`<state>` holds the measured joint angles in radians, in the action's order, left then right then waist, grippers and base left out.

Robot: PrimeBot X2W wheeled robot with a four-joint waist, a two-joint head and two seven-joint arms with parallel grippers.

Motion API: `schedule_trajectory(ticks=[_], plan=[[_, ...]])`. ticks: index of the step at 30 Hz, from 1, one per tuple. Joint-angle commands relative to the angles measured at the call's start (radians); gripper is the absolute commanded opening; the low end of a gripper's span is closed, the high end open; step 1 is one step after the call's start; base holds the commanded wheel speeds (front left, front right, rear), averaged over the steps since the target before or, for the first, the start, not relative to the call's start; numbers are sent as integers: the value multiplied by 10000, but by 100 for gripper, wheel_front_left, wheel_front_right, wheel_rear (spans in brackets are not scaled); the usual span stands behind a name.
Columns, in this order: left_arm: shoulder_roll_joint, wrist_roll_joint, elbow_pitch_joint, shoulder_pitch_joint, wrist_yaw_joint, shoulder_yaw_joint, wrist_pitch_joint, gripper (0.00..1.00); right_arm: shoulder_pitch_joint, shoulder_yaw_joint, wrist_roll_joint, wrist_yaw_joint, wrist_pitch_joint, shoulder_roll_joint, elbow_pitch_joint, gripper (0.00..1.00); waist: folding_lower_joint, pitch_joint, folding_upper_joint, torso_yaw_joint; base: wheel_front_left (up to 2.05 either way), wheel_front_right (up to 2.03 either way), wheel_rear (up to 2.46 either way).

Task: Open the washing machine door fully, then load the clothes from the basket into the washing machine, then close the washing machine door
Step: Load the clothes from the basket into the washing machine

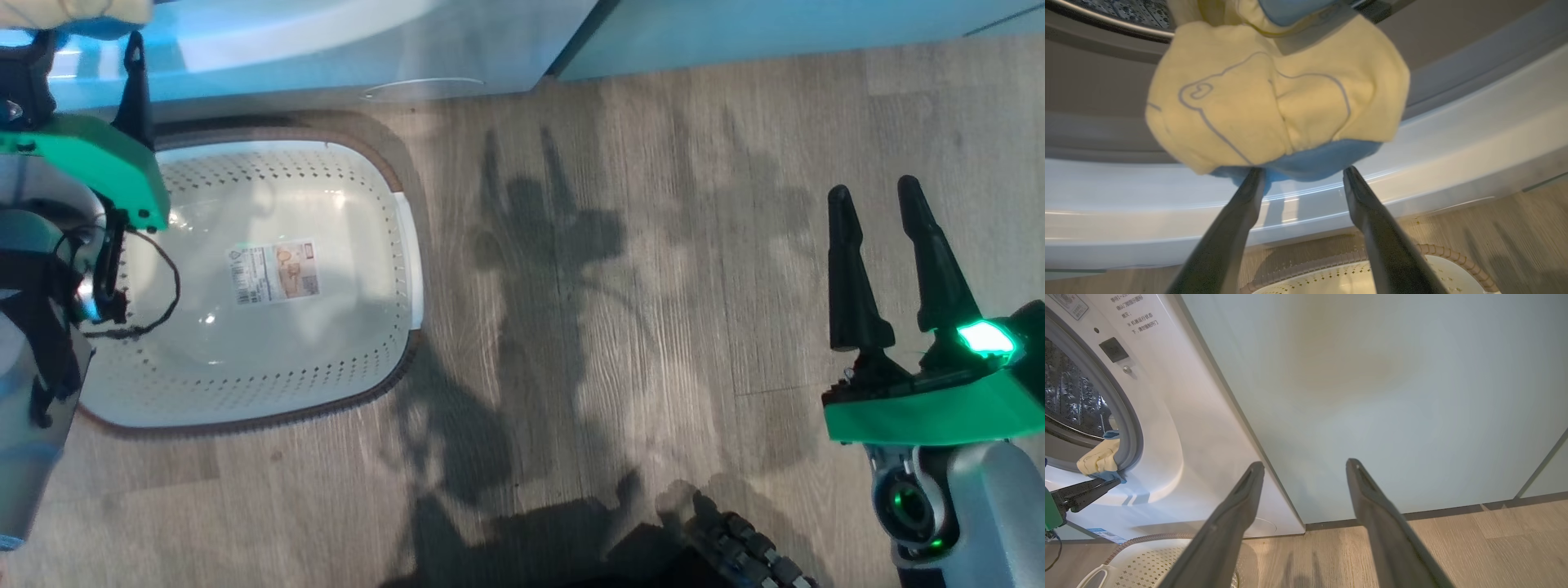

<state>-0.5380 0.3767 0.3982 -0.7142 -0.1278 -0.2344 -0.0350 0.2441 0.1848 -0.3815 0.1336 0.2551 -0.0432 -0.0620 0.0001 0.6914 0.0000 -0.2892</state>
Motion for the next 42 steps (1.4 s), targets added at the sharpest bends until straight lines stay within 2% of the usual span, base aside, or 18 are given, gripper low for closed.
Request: schedule_trajectory(ticks=[1,4,6,8,9,10,11,21,29,34,38,42], plan=[[-567,-128,-163,-283,-161,307,-13,100,-24,179,-109,-29,67,-70,-325,100,-1,73,0,-94,0,0,0],[-553,-140,-81,-372,-239,313,-91,100,-14,174,-151,-29,67,-70,-317,100,-1,101,0,-118,0,0,0],[-538,-142,3,-424,-296,316,-122,65,15,174,-173,-29,67,-70,-314,100,-1,108,0,-119,0,0,0],[-490,-132,43,-465,-350,316,-184,36,42,185,-174,-29,67,-70,-313,100,-1,106,0,-111,0,0,0],[-490,-132,43,-465,-350,316,-184,36,42,185,-174,-29,67,-70,-313,100,-1,106,0,-111,0,0,0],[-459,-88,75,-484,-364,337,-206,11,50,189,-174,-29,67,-70,-315,100,-1,101,0,-107,0,0,0],[-442,-73,102,-499,-372,337,-231,0,57,193,-172,-29,67,-70,-315,100,-1,94,0,-101,0,0,0],[-286,142,-18,-164,-322,170,-77,0,-35,151,-121,-29,67,-70,-284,100,-1,-47,0,30,0,0,0],[-391,428,-1467,767,-370,-21,894,0,-126,35,34,-29,67,-70,-283,100,-1,-196,0,346,0,0,0],[-747,505,-2989,1256,-553,64,1513,0,-147,-11,64,-29,67,-70,-288,100,-1,-246,0,487,0,0,0],[-1262,391,-4628,1321,-785,266,2088,0,-93,5,39,-29,67,-70,-292,100,-1,-207,0,494,0,0,0],[-1672,383,-5288,1023,-781,406,2649,0,-1,110,-43,-29,67,-70,-269,100,-1,-190,0,351,0,0,0]])
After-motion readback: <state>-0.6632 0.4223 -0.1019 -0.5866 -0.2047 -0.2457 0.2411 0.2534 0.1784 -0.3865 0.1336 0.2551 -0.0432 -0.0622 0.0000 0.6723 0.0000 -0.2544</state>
